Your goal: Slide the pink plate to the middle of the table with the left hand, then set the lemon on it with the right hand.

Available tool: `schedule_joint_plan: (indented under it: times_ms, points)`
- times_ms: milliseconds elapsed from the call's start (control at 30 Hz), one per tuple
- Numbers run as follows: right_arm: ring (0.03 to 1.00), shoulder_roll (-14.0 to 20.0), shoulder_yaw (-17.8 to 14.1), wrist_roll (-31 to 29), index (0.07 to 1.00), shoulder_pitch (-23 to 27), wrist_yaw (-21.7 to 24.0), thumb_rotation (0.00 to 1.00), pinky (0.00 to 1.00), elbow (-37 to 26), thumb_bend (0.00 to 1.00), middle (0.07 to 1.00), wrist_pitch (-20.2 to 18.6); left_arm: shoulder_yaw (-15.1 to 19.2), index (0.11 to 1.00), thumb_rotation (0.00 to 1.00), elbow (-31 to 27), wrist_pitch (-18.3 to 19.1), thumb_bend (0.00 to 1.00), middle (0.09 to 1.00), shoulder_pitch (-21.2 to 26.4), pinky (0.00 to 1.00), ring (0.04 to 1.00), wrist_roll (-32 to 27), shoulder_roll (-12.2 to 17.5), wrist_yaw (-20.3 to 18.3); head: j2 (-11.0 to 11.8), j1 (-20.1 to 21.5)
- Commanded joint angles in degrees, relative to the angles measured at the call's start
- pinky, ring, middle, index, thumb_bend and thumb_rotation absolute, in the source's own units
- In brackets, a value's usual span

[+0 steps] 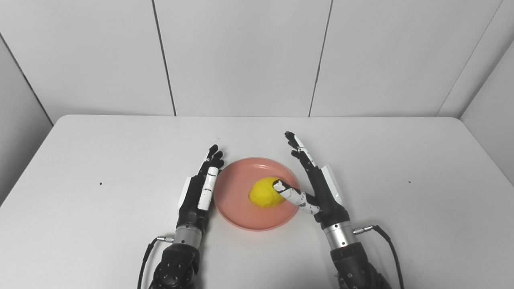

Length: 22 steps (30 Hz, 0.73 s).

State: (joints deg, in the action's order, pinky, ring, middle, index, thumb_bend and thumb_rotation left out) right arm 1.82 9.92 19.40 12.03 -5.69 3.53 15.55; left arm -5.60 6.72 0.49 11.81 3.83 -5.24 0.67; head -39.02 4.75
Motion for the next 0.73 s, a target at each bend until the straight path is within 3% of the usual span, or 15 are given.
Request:
schedule_joint_plan:
  times_ms: [0,300,500,700]
  points:
    - [0.96,-1.0,-1.1,-1.1,0.958,1.3,-0.4,0.95,0.94,-1.4,0.68,0.966,-1.2,0.4,0.949,1.0,-0.2,-1.4,0.58,0.957,0.7,0.97,0.944,0.9,-0.5,1.3,0.0,-0.1]
    - [0.998,-2.5,-2.8,-5.3,1.0,0.4,2.1,1.0,0.98,-2.5,0.68,1.0,-7.6,0.5,0.953,1.0,1.2,-3.3,0.6,0.961,1.0,0.99,0.984,5.6,-0.3,4.7,-0.2,0.0]
    - [1.0,-3.1,-3.3,-9.2,1.0,0.3,3.7,1.0,1.0,-1.8,0.7,1.0,-8.2,0.8,0.942,1.0,2.1,-5.1,0.62,0.955,1.1,0.99,0.978,6.8,-0.3,6.0,-0.3,0.0]
    - [1.0,-4.1,-3.8,-12.5,1.0,0.2,4.4,1.0,1.0,-0.8,0.71,1.0,-7.8,1.2,0.941,1.0,2.0,-4.4,0.63,0.952,1.1,0.99,0.974,6.7,-0.3,6.3,-0.5,0.0]
